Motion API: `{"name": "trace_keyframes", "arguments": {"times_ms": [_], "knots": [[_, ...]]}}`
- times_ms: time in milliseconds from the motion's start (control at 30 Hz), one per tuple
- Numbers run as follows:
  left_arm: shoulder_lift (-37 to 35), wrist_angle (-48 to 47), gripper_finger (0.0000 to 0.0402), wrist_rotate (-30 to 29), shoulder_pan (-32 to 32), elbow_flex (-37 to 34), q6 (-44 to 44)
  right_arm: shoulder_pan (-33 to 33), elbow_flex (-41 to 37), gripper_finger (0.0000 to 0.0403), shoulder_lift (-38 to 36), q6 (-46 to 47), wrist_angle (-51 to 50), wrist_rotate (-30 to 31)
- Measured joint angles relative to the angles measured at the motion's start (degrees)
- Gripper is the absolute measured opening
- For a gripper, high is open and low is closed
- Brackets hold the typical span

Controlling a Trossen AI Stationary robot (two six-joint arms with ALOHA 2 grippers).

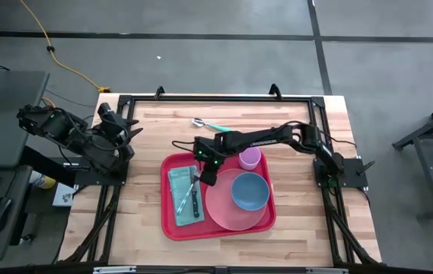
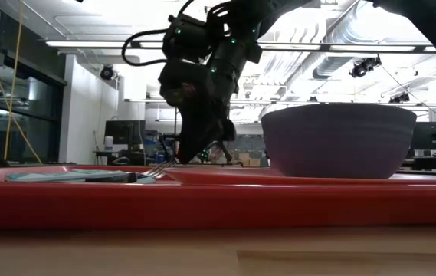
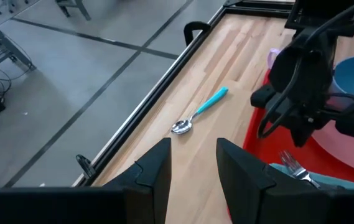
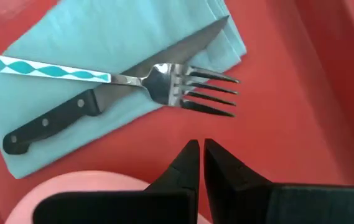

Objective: Set up tray
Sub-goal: Put the blue fork on the blue napkin to the left of the black knife

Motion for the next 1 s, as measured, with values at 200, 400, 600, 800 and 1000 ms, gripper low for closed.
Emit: {"name": "trace_keyframes", "arguments": {"times_ms": [200, 400, 600, 800, 1000], "knots": [[-0.5, 0.0, 0.0156, 0.0, 0.0, 0.0, 0.2, -0.9, 0.0, 0.0, 0.7, -0.2, -0.8, 0.1], [-0.7, 0.0, 0.0156, 0.2, 0.0, 0.0, 0.6, -1.0, -0.1, 0.0, 1.4, -0.4, 0.4, 0.2], [-0.7, 0.0, 0.0156, 0.5, 0.0, 0.0, 1.4, -1.0, 0.0, 0.0, 1.6, -0.4, 1.1, 0.3], [-0.7, 0.0, 0.0156, 0.9, 0.0, 0.0, 1.4, -1.3, 0.0, 0.0, 1.7, -1.2, 1.2, 0.8], [-0.7, 0.1, 0.0156, 1.2, 0.0, 0.0, 1.4, -1.7, -0.5, 0.0, 1.7, -1.6, 2.0, 1.4]]}}
